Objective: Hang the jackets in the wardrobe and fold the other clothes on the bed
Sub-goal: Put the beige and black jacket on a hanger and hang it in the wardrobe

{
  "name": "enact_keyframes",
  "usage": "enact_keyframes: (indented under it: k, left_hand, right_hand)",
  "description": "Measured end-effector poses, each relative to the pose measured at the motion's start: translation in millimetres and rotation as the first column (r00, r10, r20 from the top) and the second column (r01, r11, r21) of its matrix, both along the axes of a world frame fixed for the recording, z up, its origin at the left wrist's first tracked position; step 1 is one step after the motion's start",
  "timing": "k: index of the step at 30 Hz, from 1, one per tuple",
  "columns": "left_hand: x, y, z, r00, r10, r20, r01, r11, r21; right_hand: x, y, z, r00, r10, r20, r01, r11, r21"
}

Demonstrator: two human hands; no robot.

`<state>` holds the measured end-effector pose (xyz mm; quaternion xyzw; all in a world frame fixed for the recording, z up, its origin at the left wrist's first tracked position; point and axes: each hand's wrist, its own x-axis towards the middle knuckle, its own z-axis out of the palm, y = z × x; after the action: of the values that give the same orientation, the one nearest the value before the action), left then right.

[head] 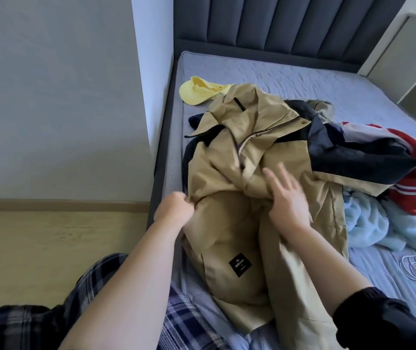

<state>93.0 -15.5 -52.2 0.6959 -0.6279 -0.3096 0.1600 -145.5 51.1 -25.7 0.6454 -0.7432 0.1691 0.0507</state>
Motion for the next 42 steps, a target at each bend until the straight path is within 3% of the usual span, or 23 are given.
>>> enact_keyframes:
  k: [2,4,6,8,14,18,20,22,24,25,26,28,31,35,38,40,42]
  left_hand:
    - [-1.7,3.3,-2.5,0.974,-0.077,0.212,0.043,0.986,0.160]
    - [-7.8,6.3,-7.4,0.967,-0.068,0.245,0.065,0.998,0.022]
    - [-12.3,7.3,-13.2,0.979,-0.118,0.168,0.155,0.962,-0.225]
    - [-14.7,5.0,-13.3,0.983,-0.183,0.005,0.176,0.934,-0.312]
    - [-31.2,9.3,-17.2,0.883,-0.319,-0.345,0.283,0.947,-0.153]
    - [-29.0,7.9,-24.3,0.916,-0.338,-0.218,0.329,0.941,-0.077]
    - [-28.2,8.1,-26.1,0.937,-0.271,-0.218,0.259,0.962,-0.083]
    - [-26.4,8.1,-28.1,0.949,-0.216,-0.231,0.203,0.976,-0.081]
    - [-25.0,8.7,-30.5,0.957,-0.199,-0.213,0.186,0.979,-0.082]
    - [-25.0,9.6,-30.4,0.956,-0.195,-0.217,0.181,0.980,-0.085]
    - [-25.4,9.8,-29.6,0.955,-0.186,-0.230,0.171,0.982,-0.084]
    - [-26.7,10.2,-26.7,0.952,-0.145,-0.269,0.128,0.989,-0.081]
    - [-25.4,11.2,-18.4,0.916,-0.019,-0.401,0.002,0.999,-0.044]
    - [-18.5,12.6,-11.7,0.807,0.135,-0.574,-0.106,0.991,0.085]
    - [-14.3,16.2,-8.2,0.764,0.136,-0.631,-0.024,0.983,0.182]
    - [-12.4,17.7,-8.6,0.775,0.114,-0.621,0.011,0.981,0.194]
    - [-11.8,16.9,-9.1,0.768,0.128,-0.628,0.000,0.980,0.199]
  right_hand:
    - [18.8,3.4,-17.7,0.996,0.083,0.031,-0.089,0.965,0.248]
    - [33.5,5.7,-33.4,0.991,0.131,0.009,-0.125,0.926,0.355]
    - [40.5,3.9,-35.6,0.988,0.153,-0.022,-0.133,0.915,0.382]
    - [40.4,-0.7,-29.6,0.985,0.172,-0.008,-0.153,0.898,0.413]
    - [49.8,7.9,-15.3,0.944,0.299,0.137,-0.321,0.750,0.578]
    - [51.8,16.4,-7.4,0.912,0.312,0.267,-0.407,0.601,0.688]
    - [46.2,13.6,7.2,0.879,0.212,0.427,-0.446,0.683,0.579]
    - [33.0,5.2,21.7,0.845,0.161,0.509,-0.327,0.910,0.254]
    - [12.7,-8.2,34.2,0.922,0.125,0.366,-0.095,0.991,-0.099]
    - [1.5,-15.5,39.6,0.948,0.053,0.313,0.000,0.986,-0.168]
    - [-7.7,-22.9,44.1,0.954,-0.033,0.297,0.076,0.988,-0.134]
    - [-17.6,-34.4,44.6,0.969,-0.152,0.194,0.133,0.985,0.108]
    - [-15.0,-39.9,26.0,0.986,-0.058,-0.155,0.112,0.923,0.367]
    - [-22.7,-39.1,12.0,0.881,-0.049,-0.471,0.278,0.858,0.432]
    - [-29.6,-40.4,15.5,0.853,-0.080,-0.515,0.311,0.871,0.380]
    - [-31.2,-42.3,22.0,0.904,-0.066,-0.423,0.226,0.912,0.342]
    - [-38.0,-41.3,29.5,0.954,-0.105,-0.281,0.162,0.969,0.186]
